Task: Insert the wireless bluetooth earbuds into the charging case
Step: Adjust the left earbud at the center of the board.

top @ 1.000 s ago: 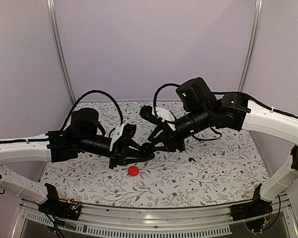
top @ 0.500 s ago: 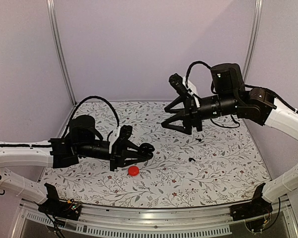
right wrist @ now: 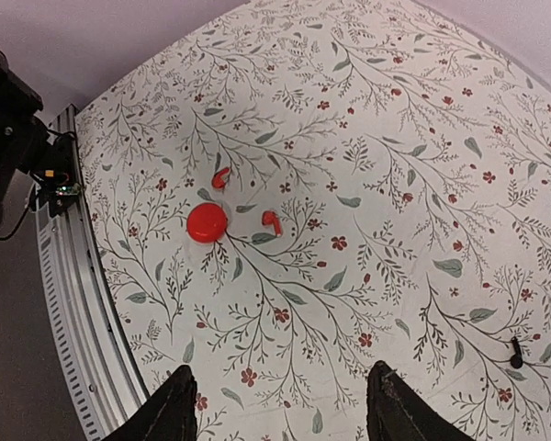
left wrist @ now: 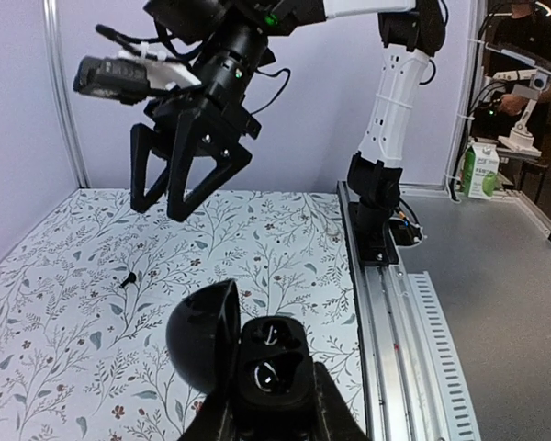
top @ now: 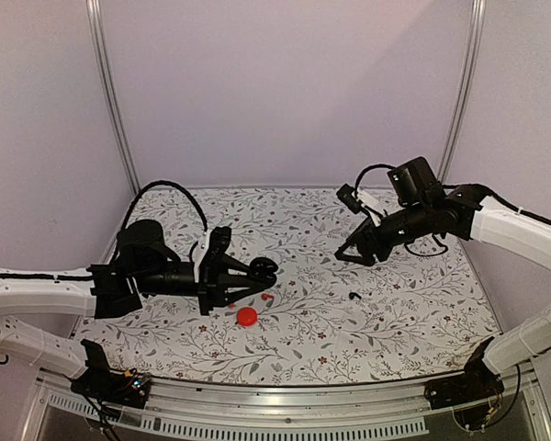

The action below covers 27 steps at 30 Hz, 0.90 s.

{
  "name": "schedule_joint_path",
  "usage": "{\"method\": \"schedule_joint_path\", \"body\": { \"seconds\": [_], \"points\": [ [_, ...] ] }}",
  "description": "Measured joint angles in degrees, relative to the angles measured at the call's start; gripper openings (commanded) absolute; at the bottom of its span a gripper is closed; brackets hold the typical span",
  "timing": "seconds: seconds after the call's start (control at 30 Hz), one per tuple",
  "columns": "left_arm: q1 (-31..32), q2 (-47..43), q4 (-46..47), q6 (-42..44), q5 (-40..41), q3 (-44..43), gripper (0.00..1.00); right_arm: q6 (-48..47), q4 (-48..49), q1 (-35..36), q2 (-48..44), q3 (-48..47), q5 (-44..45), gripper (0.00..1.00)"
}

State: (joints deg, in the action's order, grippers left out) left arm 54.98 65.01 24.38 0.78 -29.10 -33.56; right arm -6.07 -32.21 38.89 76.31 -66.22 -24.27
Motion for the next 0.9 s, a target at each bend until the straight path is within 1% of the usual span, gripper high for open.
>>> {"method": "schedule_joint_path", "body": {
  "seconds": [0.13, 0.37, 0.9],
  "points": [
    [-0.2, -0.9, 0.6, -0.2, 0.1, 0.8, 0.02, -0.5, -3.9, 0.1, 4.5, 0.2, 3.0, 0.56],
    [-0.4, -1.5, 1.5, -0.3, 0.3, 2.3, 0.02, -0.8, -8.9, 0.1, 14.3, 0.0, 9.4, 0.55],
    [-0.4, -1.7, 1.5, 0.2, 0.3, 2.9, 0.02, -0.8, -11.6, 0.1, 23.5, -1.7, 16.0, 0.51]
  ]
}}
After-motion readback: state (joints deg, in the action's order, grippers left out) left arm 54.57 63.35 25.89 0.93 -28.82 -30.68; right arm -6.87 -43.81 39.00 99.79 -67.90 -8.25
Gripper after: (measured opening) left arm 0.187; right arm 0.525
